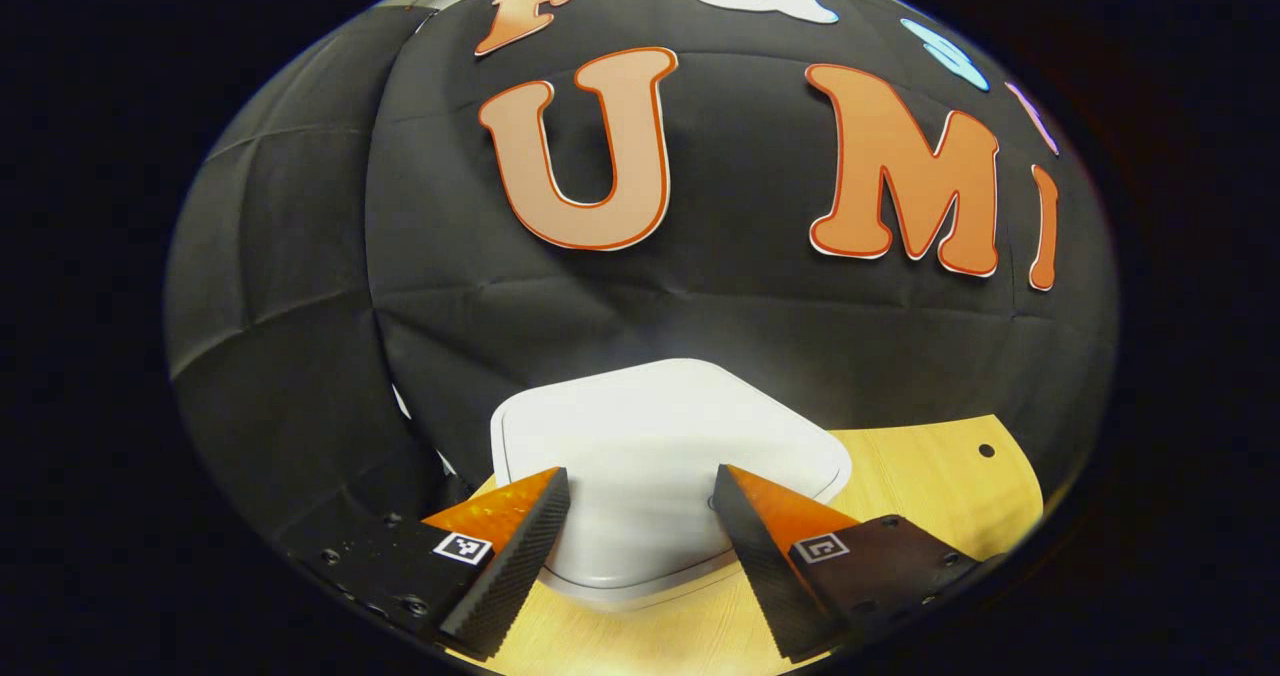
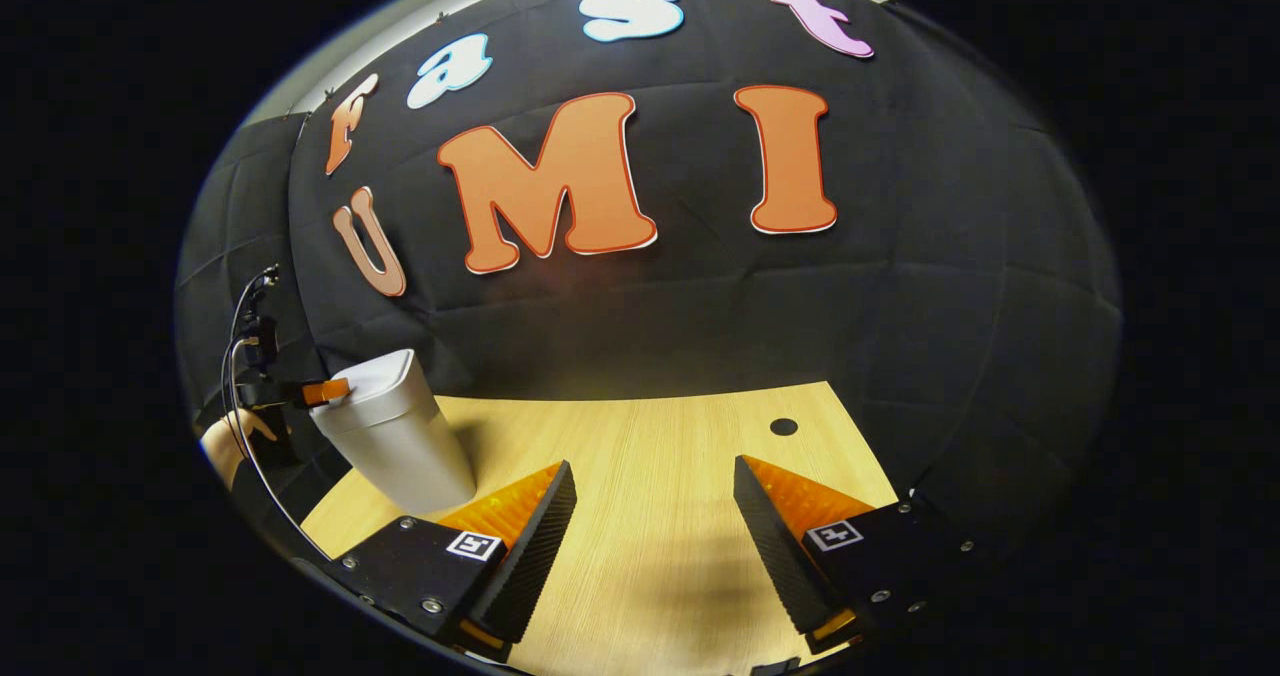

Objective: Press the lid of the desktop garbage bin to open it, pick up the crumpled paper on the desktop and throw it into the bin, then pick up the pop can on the desktop and drop it into the bin, and finally close the garbage bin lid.

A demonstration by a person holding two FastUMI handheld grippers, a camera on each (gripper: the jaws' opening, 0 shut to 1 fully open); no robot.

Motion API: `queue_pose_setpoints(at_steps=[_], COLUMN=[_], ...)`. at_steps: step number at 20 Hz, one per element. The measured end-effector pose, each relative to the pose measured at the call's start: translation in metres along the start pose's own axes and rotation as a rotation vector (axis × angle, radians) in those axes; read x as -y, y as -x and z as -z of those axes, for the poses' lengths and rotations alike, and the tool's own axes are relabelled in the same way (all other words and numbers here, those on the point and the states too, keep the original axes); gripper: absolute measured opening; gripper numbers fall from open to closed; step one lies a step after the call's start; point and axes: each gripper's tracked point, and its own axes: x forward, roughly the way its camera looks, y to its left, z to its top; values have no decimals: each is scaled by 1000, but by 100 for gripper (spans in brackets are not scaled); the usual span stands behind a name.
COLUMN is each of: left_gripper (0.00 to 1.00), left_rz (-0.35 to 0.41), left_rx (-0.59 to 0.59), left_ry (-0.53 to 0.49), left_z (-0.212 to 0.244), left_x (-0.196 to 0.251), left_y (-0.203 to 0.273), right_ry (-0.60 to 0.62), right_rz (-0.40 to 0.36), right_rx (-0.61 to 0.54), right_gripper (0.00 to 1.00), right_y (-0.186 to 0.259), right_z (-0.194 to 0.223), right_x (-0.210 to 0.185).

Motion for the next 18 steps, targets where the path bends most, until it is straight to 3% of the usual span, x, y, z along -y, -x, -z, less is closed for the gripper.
queue_pose_setpoints(at_steps=[7,18], left_gripper=[93,93], left_rz=[8,133], left_rx=[-14,267], left_ry=[22,21], left_z=[-5,-73], left_x=[3,55], left_y=[7,97], right_ry=[2,51], right_rz=[10,31], right_rx=[23,77], right_gripper=[95,95], right_y=[0,7], right_z=[-9,-10], right_x=[-8,-36])
